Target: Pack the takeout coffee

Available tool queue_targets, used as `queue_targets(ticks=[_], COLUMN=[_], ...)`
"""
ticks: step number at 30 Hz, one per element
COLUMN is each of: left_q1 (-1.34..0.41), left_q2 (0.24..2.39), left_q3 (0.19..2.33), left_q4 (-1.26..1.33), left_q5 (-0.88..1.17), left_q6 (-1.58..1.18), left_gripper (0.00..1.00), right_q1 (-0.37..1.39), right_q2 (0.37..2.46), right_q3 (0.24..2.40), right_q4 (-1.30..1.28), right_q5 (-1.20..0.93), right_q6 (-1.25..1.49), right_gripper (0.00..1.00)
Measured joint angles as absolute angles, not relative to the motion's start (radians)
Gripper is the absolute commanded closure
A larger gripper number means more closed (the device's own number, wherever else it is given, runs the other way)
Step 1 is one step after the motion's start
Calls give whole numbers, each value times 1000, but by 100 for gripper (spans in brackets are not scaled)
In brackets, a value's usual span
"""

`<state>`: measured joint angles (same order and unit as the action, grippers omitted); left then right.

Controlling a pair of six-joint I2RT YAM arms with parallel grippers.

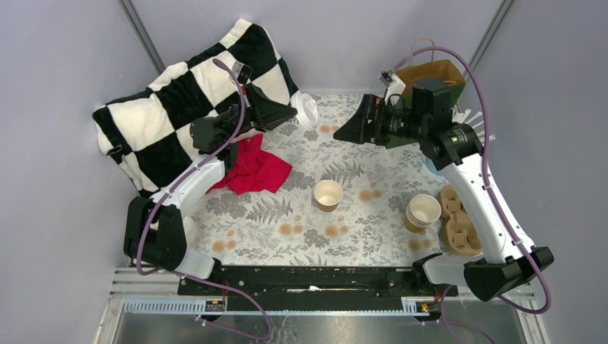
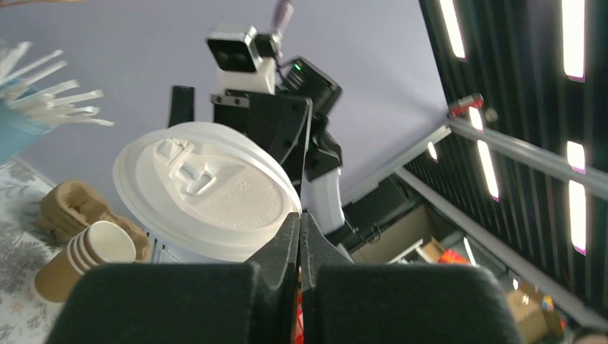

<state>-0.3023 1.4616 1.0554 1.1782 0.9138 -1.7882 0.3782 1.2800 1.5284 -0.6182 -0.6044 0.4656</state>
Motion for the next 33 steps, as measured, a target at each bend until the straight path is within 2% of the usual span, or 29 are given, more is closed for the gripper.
queue_targets(ticks=[6,15,33], left_q1=[-326,-345,-353], left_q2=[1452,1375,1317], left_q3=[1052,1031,1031], left_q4=[1298,1142,906], left_q5=[966,1003,1018], left_q6=[-1829,-1703,-1538], left_gripper=[100,100,100], right_q1=[377,387,496], right_q2=[1303,1353,1441], right_q3=[1568,1575,1675], right_q4=[-506,-413,-409], right_q5=[-756,-770,-744], right_q6=[595,748,791], right_gripper=[0,0,0])
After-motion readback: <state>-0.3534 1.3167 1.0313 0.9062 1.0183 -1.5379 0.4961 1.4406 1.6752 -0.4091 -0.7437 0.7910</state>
